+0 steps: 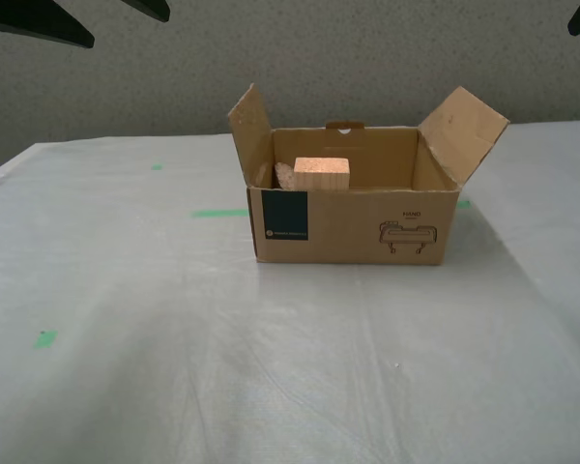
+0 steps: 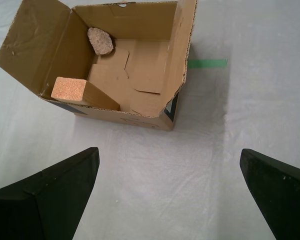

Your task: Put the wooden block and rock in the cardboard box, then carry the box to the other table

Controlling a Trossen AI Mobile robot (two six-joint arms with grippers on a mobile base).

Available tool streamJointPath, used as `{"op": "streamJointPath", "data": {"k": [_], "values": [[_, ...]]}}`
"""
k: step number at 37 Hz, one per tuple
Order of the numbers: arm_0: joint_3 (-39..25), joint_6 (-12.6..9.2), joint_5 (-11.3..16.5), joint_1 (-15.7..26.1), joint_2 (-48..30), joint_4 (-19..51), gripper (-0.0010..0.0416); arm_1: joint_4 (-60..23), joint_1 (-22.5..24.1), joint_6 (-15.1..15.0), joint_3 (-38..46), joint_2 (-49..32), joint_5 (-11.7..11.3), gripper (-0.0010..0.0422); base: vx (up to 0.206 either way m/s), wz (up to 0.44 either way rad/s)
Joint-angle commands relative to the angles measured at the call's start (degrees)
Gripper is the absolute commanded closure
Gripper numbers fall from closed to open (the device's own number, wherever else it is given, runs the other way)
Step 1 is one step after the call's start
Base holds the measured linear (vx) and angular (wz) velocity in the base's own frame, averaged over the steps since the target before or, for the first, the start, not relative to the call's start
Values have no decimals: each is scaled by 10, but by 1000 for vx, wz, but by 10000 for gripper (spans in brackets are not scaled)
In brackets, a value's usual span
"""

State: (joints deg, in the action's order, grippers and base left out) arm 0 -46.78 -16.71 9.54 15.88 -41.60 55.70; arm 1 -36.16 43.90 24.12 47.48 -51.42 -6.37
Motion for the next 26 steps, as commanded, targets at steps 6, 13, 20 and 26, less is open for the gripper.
{"op": "streamJointPath", "data": {"k": [6,13,20,26], "values": [[0,-2,-2,0,0,0,12,1,0,2,1,0,-1,14,0,0],[0,-2,-2,0,0,0,12,1,0,2,1,0,-1,14,0,0],[0,-2,-2,0,0,0,12,1,0,2,1,0,-1,14,0,0],[0,-2,-2,0,0,0,12,1,0,2,1,0,-1,14,0,0]]}}
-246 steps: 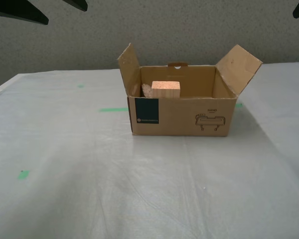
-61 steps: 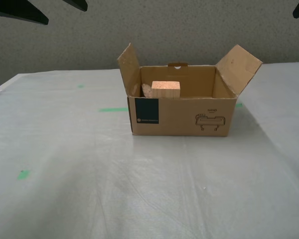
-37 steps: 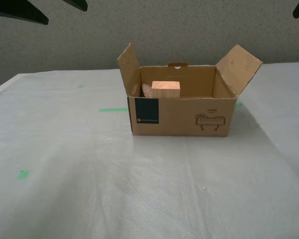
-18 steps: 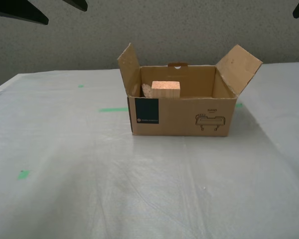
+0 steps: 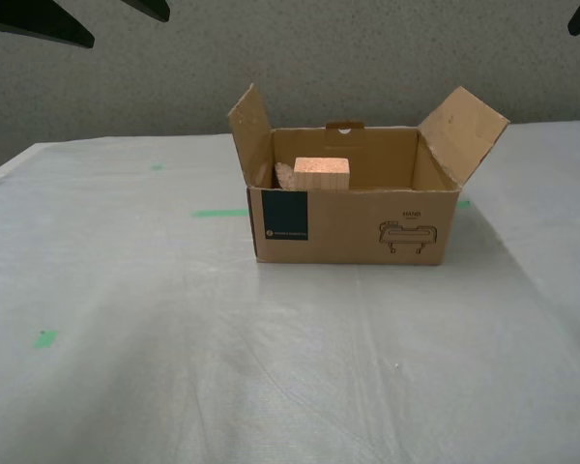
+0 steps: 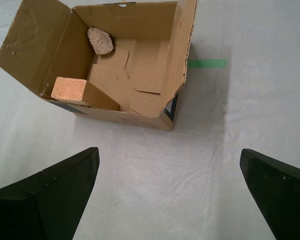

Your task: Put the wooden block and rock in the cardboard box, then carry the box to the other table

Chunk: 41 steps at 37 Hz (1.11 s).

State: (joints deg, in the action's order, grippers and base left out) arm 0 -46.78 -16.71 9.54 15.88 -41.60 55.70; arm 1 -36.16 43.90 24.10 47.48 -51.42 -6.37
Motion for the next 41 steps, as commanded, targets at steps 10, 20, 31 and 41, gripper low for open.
{"op": "streamJointPath", "data": {"k": [10,20,31,41], "values": [[0,-2,-2,0,0,0,12,1,0,2,1,0,-1,14,0,0],[0,-2,-2,0,0,0,12,1,0,2,1,0,-1,14,0,0],[0,-2,-2,0,0,0,12,1,0,2,1,0,-1,14,0,0],[0,-2,-2,0,0,0,12,1,0,2,1,0,-1,14,0,0]]}}
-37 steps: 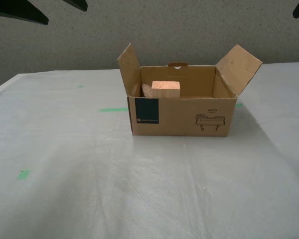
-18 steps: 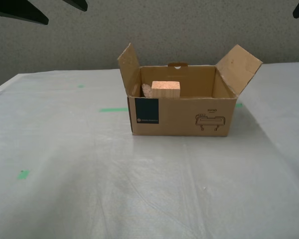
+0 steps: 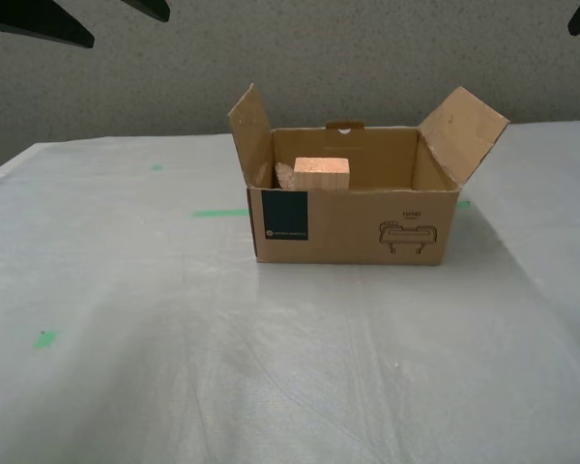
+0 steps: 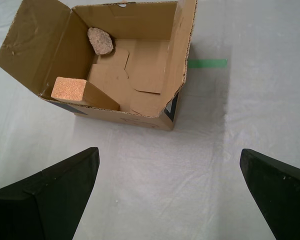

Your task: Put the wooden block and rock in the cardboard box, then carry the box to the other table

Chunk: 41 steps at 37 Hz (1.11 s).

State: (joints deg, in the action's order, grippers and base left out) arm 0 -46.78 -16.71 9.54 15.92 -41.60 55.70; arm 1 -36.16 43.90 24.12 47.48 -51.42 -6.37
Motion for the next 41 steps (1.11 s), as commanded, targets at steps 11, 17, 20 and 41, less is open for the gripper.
{"op": "streamJointPath", "data": {"k": [11,17,20,41], "values": [[0,-2,-2,0,0,0,12,1,0,2,1,0,-1,14,0,0],[0,-2,-2,0,0,0,12,1,0,2,1,0,-1,14,0,0],[0,-2,-2,0,0,0,12,1,0,2,1,0,-1,14,0,0],[0,-2,-2,0,0,0,12,1,0,2,1,0,-1,14,0,0]]}}
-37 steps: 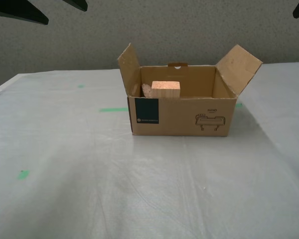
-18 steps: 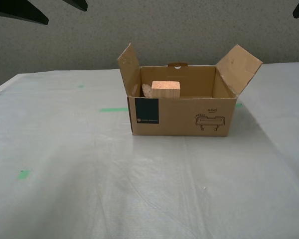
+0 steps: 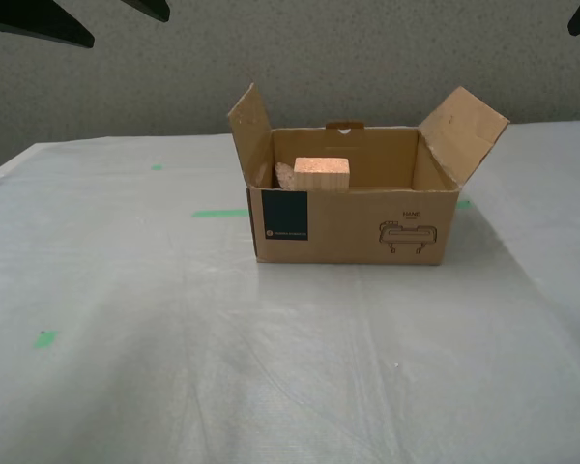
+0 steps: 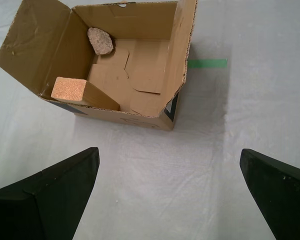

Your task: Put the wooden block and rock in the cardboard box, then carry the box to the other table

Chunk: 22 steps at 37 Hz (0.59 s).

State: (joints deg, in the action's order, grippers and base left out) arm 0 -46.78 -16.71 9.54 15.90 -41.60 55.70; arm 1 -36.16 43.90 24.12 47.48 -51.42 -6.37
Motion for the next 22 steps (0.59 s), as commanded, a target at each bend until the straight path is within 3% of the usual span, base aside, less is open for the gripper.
{"op": "streamJointPath", "data": {"k": [1,22], "values": [[0,-2,-2,0,0,0,12,1,0,2,1,0,-1,14,0,0],[0,-2,-2,0,0,0,12,1,0,2,1,0,-1,14,0,0]]}}
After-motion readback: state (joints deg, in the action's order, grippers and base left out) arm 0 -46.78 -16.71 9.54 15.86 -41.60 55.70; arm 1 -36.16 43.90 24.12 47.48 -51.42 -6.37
